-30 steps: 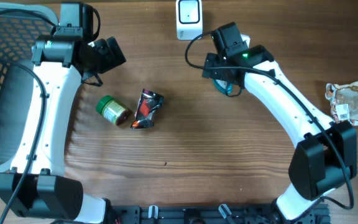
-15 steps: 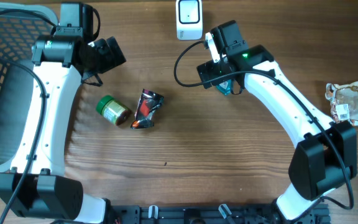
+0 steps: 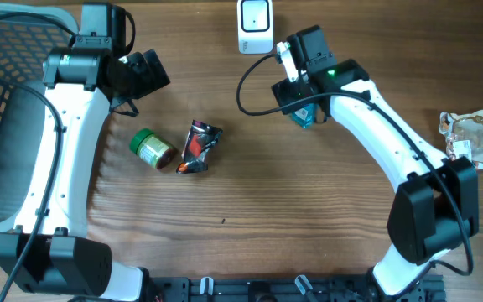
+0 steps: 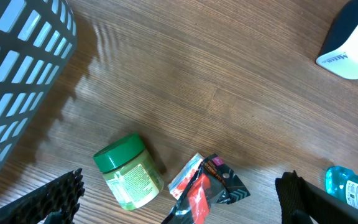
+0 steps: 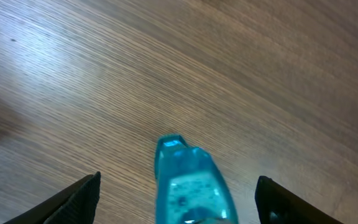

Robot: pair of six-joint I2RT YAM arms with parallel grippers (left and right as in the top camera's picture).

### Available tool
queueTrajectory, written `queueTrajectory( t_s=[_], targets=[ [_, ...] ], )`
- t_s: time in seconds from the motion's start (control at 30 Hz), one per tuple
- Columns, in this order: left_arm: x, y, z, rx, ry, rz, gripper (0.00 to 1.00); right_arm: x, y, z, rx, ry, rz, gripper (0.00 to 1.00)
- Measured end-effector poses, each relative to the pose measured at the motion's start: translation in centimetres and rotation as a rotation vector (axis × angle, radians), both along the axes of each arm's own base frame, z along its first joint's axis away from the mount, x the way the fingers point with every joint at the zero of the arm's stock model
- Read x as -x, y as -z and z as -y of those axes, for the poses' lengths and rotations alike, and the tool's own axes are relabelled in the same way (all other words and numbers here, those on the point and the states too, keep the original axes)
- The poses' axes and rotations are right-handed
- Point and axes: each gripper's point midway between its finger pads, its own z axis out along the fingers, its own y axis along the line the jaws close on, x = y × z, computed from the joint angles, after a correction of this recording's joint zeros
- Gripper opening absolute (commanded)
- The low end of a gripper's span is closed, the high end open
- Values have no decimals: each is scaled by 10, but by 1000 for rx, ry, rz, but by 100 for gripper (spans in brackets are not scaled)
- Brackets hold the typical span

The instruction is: Scan the item barcode

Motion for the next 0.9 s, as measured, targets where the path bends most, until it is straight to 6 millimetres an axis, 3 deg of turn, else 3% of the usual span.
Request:
queueTrajectory(
  t_s=[0.13, 0.23, 0.37, 0.63, 0.8, 0.9],
  targets=[
    [0, 0, 0, 0, -1, 0, 100, -4, 17, 9, 20, 13, -32, 57],
    [0, 0, 0, 0, 0, 0, 100, -5, 17, 8, 22, 10, -32, 43],
    [0, 0, 0, 0, 0, 0, 100, -5, 17, 8, 20, 11, -32, 34],
    [0, 0, 0, 0, -1, 0, 100, 2, 18, 2, -28, 10, -71, 30],
    [0, 0, 0, 0, -1, 0, 100, 28, 14, -23, -191, 9, -216, 30],
    [0, 0, 0, 0, -1, 0, 100, 40, 2, -32, -260, 23, -274, 30]
  ],
)
